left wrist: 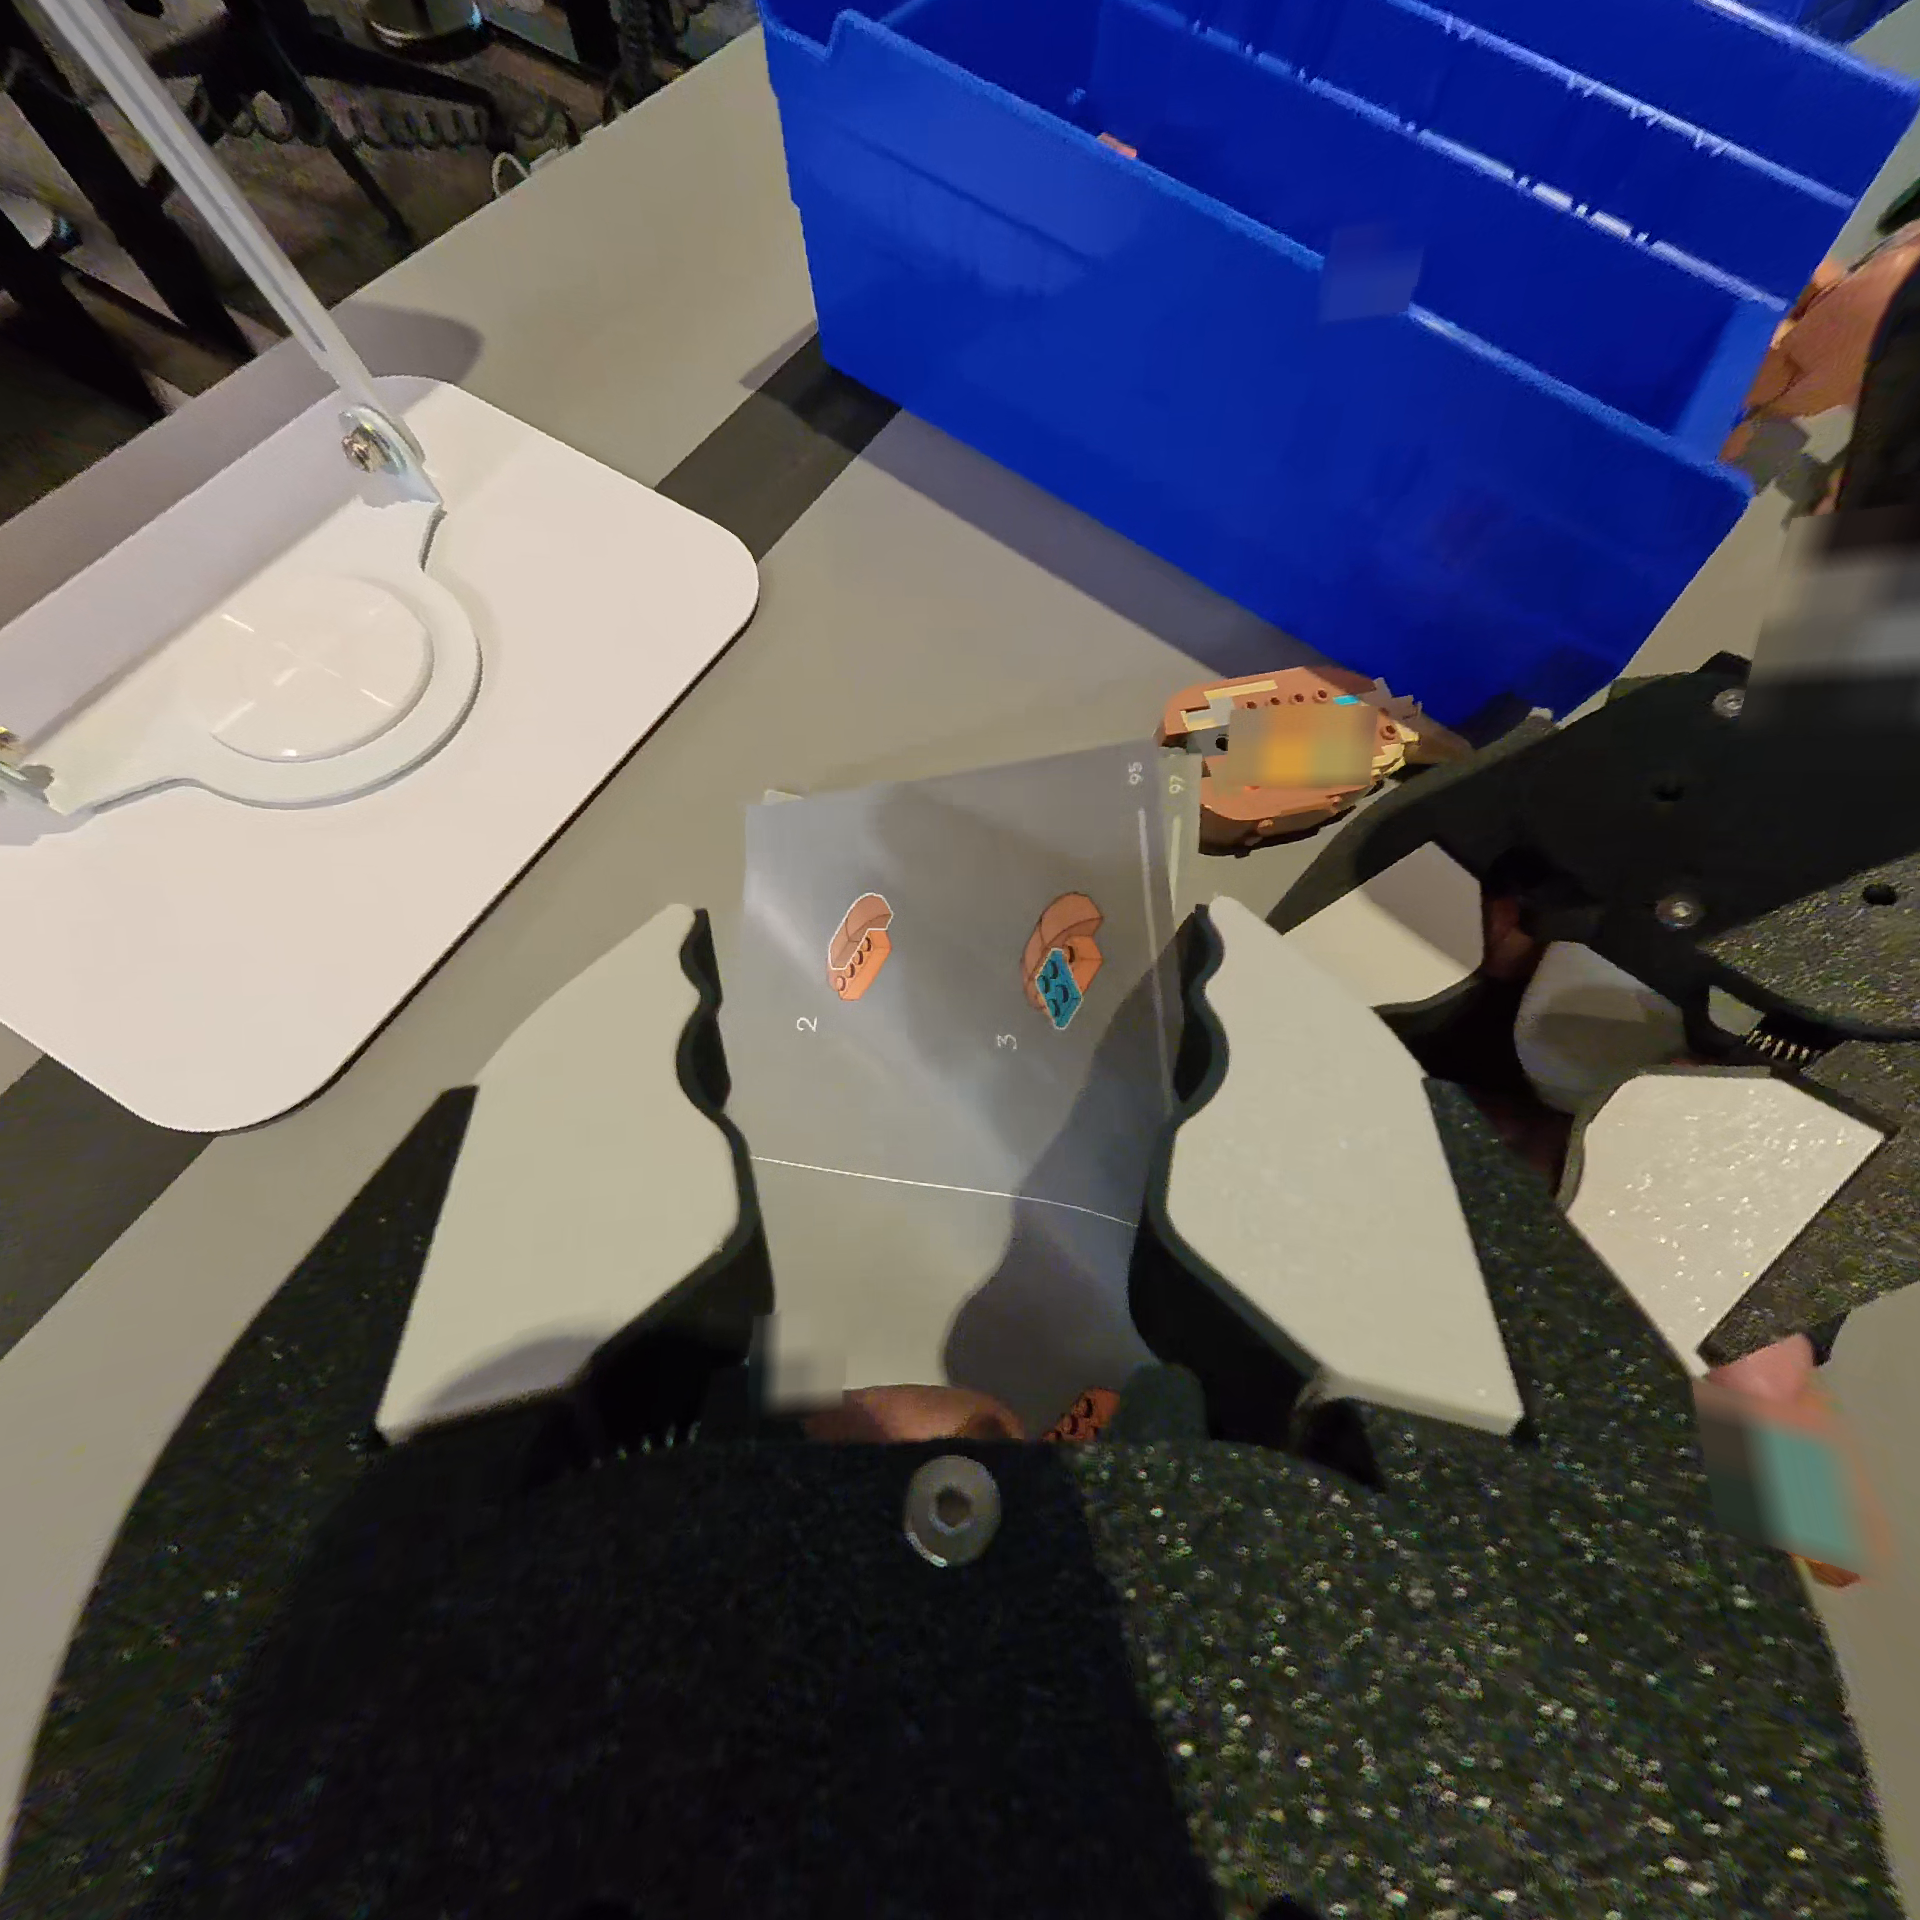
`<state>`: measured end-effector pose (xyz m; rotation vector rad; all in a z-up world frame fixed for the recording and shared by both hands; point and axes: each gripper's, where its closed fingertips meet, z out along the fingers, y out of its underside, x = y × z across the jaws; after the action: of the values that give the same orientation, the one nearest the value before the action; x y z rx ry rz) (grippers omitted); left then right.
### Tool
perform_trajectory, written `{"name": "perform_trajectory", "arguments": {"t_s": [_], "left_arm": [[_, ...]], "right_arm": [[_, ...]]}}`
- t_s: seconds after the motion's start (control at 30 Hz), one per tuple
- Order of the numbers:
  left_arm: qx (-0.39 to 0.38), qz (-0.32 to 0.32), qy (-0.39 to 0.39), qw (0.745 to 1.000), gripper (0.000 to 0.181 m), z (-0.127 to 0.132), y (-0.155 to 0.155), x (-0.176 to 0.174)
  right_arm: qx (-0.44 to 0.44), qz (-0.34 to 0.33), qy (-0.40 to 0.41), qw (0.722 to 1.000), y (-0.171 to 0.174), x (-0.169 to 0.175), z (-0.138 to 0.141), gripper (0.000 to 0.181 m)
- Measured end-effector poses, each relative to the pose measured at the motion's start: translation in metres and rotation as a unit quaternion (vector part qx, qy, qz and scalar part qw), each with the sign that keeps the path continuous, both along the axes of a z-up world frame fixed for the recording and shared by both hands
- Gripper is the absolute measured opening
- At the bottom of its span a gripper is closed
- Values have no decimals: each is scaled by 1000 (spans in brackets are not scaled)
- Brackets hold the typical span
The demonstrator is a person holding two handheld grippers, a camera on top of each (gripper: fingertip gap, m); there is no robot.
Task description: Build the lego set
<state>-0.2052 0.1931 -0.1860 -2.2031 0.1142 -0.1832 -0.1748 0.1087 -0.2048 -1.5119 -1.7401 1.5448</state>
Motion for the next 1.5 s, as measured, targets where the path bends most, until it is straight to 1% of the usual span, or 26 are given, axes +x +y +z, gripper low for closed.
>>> {"name": "perform_trajectory", "arguments": {"t_s": [0.17,0.33,0.4,0.57,0.87,1.13,1.27,1.5], "left_arm": [[-4,5,-19,1000,86,-4,-1,-5],[-7,8,-18,1000,85,-5,-3,-8],[-9,9,-17,1000,85,-6,-4,-10],[-12,12,-17,1000,86,-8,-4,-13],[-19,11,-18,1000,85,-13,-4,-12],[-24,12,-4,1000,85,-16,-2,-11],[-24,9,0,1000,86,-15,-2,-9],[-27,7,2,1000,86,-16,0,-5]], "right_arm": [[0,0,1,1000,0,0,0,52],[4,-8,13,1000,3,0,3,53],[19,-14,25,999,5,1,4,53],[97,-42,61,993,17,4,8,54],[78,-52,21,995,24,3,-2,54],[109,-65,-8,992,26,0,-13,54],[102,-80,-28,991,32,-3,-17,54],[79,-55,-17,995,25,-6,-14,56]]}}
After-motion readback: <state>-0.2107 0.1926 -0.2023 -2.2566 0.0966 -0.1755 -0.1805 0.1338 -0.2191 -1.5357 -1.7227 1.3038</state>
